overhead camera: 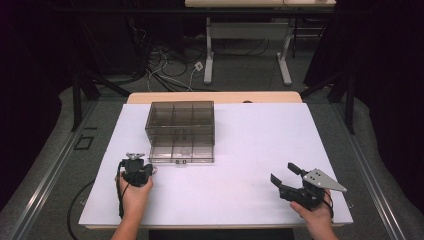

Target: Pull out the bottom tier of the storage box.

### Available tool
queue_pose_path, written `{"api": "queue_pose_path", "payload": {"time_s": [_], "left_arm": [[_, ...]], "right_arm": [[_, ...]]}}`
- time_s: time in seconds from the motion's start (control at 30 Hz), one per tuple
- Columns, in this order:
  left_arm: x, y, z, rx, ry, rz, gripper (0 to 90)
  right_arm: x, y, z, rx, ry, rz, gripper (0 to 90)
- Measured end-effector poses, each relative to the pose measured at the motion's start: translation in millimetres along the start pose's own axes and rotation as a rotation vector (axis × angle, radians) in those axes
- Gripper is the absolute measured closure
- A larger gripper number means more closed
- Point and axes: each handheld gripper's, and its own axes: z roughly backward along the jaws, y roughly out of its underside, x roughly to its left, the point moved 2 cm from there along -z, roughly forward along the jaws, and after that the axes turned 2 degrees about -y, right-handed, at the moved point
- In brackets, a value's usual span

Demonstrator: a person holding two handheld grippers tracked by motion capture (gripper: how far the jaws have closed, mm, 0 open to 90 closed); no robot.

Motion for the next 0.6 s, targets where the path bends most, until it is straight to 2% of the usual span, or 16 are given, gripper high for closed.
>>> {"api": "queue_pose_path", "payload": {"time_s": [0.6], "left_arm": [[-2.6, -2.0, 12.1, -0.049, 0.03, 0.015, 88.0]], "right_arm": [[-0.7, -0.5, 0.4, -0.004, 0.001, 0.005, 21.9]]}}
